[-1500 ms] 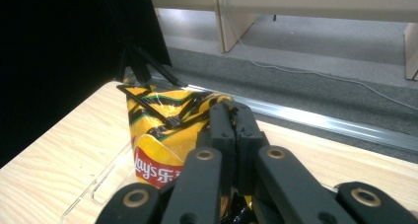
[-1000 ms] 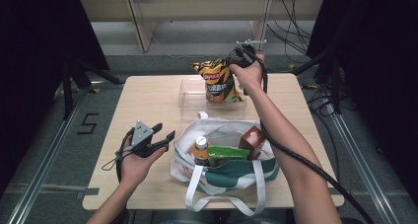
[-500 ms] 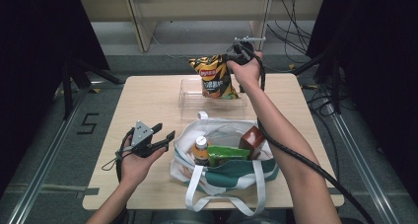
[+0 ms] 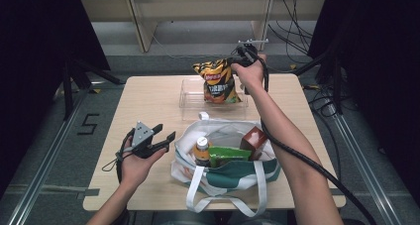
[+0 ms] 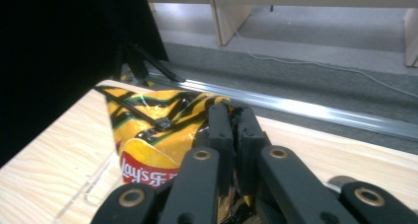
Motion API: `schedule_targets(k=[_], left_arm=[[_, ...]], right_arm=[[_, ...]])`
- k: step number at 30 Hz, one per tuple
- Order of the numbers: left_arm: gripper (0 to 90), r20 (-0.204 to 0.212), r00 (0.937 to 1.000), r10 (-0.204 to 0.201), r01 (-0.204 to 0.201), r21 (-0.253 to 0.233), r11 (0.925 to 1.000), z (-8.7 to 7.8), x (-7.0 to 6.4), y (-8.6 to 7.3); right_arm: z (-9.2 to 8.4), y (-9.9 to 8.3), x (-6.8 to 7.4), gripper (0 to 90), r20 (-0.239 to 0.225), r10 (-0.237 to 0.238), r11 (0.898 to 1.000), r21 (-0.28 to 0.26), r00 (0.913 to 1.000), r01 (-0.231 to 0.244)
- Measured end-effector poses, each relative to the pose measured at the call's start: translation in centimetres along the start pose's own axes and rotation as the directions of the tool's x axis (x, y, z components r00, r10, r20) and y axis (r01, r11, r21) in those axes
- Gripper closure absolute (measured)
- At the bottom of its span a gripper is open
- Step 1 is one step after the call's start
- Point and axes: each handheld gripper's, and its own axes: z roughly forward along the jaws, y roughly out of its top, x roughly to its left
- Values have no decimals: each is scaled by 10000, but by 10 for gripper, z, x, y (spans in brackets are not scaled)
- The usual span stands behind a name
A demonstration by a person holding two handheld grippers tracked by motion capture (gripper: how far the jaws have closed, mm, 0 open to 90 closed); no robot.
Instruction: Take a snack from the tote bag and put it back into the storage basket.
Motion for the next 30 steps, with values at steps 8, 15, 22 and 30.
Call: schedule_targets(k=[8, 15, 22, 30], left_arm=[[425, 29, 10000, -35, 35, 50, 10000, 1, -1, 0], [424, 20, 10000, -79, 79, 43, 10000, 1, -1, -1], [424, 36, 10000, -26, 26, 93, 10000, 1, -1, -1], [424, 17, 10000, -4, 4, 104, 9999, 1, 0, -1]], right_arm=[[-2, -7, -13, 875, 528, 583, 9981, 188, 9969, -593], [-4, -7, -19, 886, 735, 829, 9961, 230, 9938, -848], [-5, -6, -21, 808, 946, 482, 9983, 292, 9943, -512], [-9, -7, -18, 603, 1060, 416, 9982, 383, 9935, -459]])
